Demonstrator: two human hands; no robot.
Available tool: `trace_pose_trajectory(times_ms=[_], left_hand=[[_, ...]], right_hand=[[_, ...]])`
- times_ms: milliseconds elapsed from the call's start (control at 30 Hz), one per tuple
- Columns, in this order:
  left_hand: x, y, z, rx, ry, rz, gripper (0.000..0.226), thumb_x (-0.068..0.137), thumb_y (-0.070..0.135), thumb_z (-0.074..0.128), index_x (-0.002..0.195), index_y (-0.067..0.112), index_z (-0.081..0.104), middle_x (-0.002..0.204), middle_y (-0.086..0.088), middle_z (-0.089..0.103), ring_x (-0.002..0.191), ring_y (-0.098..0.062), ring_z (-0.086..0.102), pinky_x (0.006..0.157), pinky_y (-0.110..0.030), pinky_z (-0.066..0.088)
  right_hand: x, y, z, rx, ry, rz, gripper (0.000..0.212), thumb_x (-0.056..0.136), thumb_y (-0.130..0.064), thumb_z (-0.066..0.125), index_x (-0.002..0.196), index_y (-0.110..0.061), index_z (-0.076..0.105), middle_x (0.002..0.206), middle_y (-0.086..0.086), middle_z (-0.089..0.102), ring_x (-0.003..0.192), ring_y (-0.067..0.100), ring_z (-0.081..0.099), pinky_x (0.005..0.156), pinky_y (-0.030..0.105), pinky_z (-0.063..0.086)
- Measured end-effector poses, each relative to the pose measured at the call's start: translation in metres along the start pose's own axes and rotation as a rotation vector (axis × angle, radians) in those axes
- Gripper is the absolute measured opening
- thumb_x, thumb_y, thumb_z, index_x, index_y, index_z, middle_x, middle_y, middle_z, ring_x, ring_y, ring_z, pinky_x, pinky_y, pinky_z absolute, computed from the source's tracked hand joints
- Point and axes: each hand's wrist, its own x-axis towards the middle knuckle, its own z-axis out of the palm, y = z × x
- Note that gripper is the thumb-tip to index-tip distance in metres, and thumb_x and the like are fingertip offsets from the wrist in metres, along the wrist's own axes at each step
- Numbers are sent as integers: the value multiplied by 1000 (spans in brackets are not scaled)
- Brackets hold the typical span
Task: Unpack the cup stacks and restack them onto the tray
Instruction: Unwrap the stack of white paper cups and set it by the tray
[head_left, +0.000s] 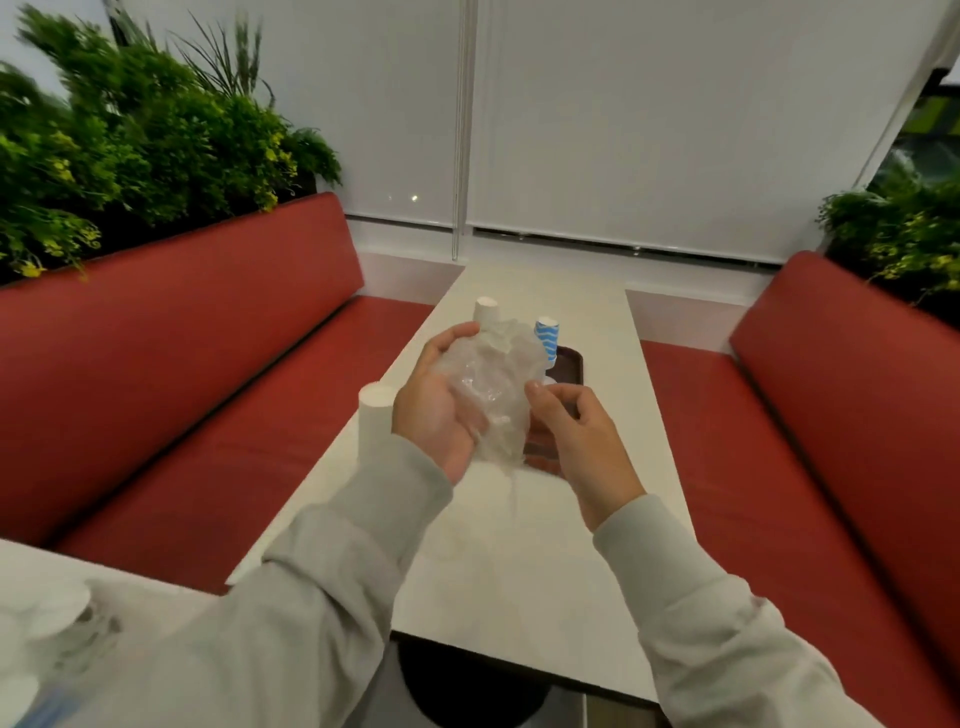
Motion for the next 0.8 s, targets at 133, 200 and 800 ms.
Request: trace_pose_trajectory(times_ms=[133,200,800], left_hand=[[-48,-67,9,-216,77,-106,21,100,11,45,108,17,64,102,-15,73,87,-28,72,79,-40,57],[-76,-99,14,-212,175,-170,22,97,8,50,111,16,66,105,-17,73,89,-31,71,82,-43,57],[-218,-214,-48,527,160,-566,54,79,15,82,129,11,61,112,-7,75,102,-24,73,92,-45,58]], right_hand=[[-41,22,-42,181,-57,165,58,73,-44,83,120,-20,56,115,4,74,103,24,73,92,55,57],[-60,36,-66,211,-53,196,52,78,-28,84,120,-21,54,109,4,75,98,22,74,86,47,60],[-166,169,-169,219,-46,549,40,84,5,72,118,-10,58,109,13,74,97,33,73,71,42,62]])
